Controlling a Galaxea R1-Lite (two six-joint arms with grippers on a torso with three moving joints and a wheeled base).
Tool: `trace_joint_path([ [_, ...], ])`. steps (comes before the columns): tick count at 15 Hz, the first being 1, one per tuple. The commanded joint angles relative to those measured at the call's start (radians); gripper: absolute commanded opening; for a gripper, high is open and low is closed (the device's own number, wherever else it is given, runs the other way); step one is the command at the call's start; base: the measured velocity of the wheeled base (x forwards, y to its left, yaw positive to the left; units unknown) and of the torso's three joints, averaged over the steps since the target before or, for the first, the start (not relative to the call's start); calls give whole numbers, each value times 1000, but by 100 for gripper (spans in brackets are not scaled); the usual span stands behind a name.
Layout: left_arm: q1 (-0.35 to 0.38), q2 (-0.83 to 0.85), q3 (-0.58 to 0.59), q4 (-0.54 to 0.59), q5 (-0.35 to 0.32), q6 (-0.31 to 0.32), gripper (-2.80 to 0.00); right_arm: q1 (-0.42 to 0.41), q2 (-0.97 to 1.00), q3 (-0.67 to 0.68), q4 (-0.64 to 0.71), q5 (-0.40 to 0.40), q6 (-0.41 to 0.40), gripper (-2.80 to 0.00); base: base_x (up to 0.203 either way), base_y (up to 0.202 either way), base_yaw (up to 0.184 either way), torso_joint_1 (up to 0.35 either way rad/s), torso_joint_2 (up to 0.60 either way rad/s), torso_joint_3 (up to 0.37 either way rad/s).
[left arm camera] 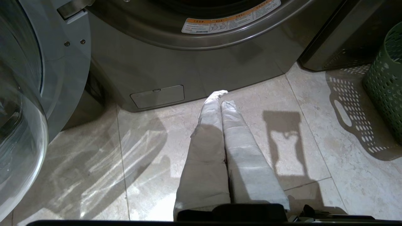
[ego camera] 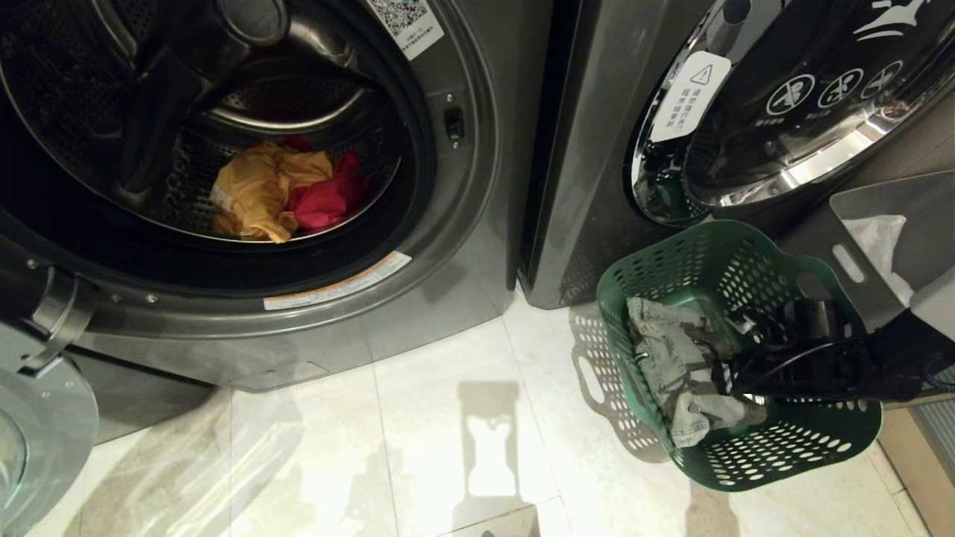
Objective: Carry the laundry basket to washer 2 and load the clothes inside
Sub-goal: Place the clothes into the washing machine
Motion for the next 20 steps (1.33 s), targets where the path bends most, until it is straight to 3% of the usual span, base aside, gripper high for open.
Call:
trace_joint_path([
  [1,0,0,40,-1,0,0,-280,-30,120,-26,-41,4,-8,-280,0,0,0,0,0,0],
  [4,0,0,40,-1,0,0,-280,-56,230,-76,-136,4,-27,-280,0,0,0,0,0,0],
  [8,0,0,40,-1,0,0,-280,-73,263,-128,-151,6,-99,-280,0,0,0,0,0,0],
  [13,0,0,40,-1,0,0,-280,-101,99,-93,-145,10,-100,-280,0,0,0,0,0,0],
  [20,0,0,40,-1,0,0,-280,-111,-275,140,-142,37,-102,-280,0,0,0,0,0,0],
])
